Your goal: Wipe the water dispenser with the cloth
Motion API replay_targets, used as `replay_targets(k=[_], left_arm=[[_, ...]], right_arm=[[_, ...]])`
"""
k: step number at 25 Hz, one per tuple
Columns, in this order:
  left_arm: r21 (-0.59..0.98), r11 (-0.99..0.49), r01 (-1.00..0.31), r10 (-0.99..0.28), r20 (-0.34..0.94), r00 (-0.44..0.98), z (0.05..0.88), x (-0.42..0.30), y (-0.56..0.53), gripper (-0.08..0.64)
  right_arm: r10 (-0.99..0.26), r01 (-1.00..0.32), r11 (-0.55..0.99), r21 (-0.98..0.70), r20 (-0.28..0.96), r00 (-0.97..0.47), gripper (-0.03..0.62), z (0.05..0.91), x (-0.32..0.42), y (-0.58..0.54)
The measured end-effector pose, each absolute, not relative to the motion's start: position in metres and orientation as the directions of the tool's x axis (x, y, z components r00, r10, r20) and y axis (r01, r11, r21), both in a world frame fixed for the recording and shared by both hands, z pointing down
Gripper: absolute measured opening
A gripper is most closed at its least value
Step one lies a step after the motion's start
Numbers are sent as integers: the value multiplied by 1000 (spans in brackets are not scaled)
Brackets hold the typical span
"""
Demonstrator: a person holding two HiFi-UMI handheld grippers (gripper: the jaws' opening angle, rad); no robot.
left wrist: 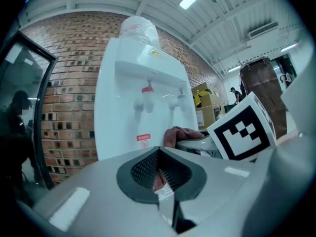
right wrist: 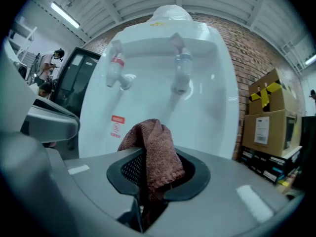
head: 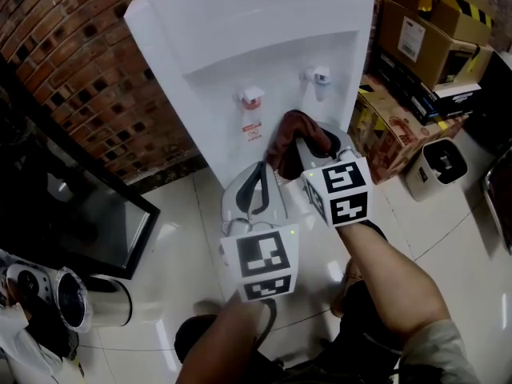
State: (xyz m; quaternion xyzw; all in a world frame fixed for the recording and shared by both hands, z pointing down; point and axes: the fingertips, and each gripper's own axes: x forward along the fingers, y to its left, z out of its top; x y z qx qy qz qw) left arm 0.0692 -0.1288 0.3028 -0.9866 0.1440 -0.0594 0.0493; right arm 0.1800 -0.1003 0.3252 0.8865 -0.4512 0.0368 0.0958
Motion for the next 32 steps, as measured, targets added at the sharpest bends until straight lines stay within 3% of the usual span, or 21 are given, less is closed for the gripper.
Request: replay_targets(k=[16,26,32], left_arm=[[-102,-988,-119,-132,123,984,323,119,-44,0],[-132,-984,-119,-135,117,984,323,112,-48,0],[-163,-961,-224,-239,76,968,307,61,-100,0]], right_arm=[[-621,-646,-752,132,185,762,97,332,250,32],[-698,-719,-677,158,171,695,97,328,233,19],[-848,-851,-495,176,119,517,98,304,160,-33]])
